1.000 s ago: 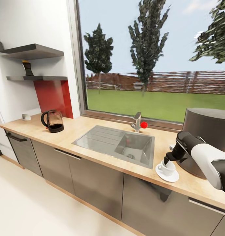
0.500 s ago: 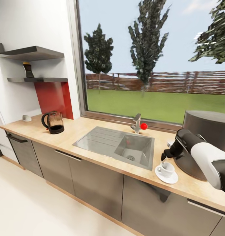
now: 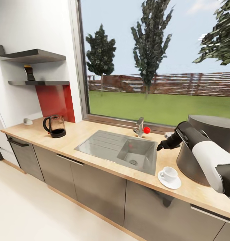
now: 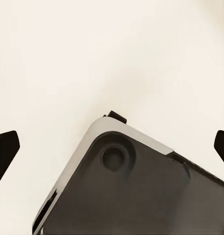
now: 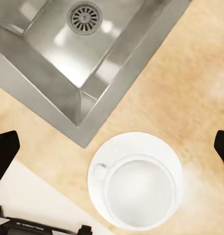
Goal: Set up a coffee station on the kitchen countertop: keep the coffee maker on the countertop, move the bottle of coffee from the kitchen shelf to the counter next to the coffee maker, place a paper coffee filter on top of the coffee maker, put the saucer next to the coffee maker with the coffee cup on the saucer, and place the electric kettle next to the coffee maker.
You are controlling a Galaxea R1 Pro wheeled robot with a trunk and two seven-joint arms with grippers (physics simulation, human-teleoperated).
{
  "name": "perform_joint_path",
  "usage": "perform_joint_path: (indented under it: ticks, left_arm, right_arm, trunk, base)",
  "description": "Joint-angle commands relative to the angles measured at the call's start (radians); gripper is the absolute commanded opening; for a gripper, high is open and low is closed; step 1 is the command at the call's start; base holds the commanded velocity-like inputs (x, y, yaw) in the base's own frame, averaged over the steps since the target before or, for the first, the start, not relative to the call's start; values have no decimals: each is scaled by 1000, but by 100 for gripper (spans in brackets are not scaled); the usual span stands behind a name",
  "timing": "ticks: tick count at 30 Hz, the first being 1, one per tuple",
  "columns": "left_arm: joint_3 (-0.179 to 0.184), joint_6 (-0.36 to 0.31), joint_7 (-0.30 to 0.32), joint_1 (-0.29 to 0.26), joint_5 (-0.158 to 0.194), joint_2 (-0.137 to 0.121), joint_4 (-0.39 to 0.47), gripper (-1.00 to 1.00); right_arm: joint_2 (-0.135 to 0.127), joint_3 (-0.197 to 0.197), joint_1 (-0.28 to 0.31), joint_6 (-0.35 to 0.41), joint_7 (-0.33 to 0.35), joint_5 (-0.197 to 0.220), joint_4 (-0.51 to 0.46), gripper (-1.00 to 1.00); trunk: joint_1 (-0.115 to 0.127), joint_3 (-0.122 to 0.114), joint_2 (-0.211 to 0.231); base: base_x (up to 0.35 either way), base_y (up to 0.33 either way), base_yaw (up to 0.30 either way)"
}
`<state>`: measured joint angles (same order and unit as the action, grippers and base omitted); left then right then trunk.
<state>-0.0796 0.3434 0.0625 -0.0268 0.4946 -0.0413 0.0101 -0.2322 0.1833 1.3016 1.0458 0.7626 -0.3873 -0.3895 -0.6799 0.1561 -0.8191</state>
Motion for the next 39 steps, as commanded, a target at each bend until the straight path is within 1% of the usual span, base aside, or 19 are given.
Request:
perform_joint_path:
  ticks: [1, 4, 7, 10, 11, 23, 39]
  left_arm:
    - [-8, 3, 7, -1, 1, 0, -1, 100]
    - [-8, 4, 7, -1, 1, 0, -1, 100]
    - [-8, 7, 7, -1, 1, 0, -1, 100]
    - [-8, 8, 7, -1, 1, 1, -2, 100]
    - [-8, 8, 7, -1, 1, 1, -2, 100]
    - [-8, 5, 7, -1, -1, 1, -1, 100]
    - [-8, 5, 7, -1, -1, 5, -1, 100]
  right_arm:
    - [2, 4, 1, 1, 10, -10, -2, 100]
    - [13, 6, 1, 1, 10, -10, -4, 100]
    - [35, 8, 1, 1, 10, -11, -5, 100]
    - [45, 8, 1, 1, 10, -11, -6, 100]
    - [55, 11, 1, 1, 10, -10, -8, 100]
    - [54, 15, 1, 1, 9, -11, -8, 100]
    - [42, 15, 1, 1, 6, -17, -8, 100]
  trunk:
    - [4, -2, 6]
    - [15, -11, 27]
    - [15, -11, 27]
    - [15, -11, 27]
    - [15, -11, 27]
    - [15, -11, 27]
    - [15, -11, 27]
  base:
    - [0, 0, 0]
    - [0, 0, 0]
    - [0, 0, 0]
    - [0, 0, 0]
    - [-261, 0, 0]
    - [-318, 0, 0]
    - [-324, 0, 0]
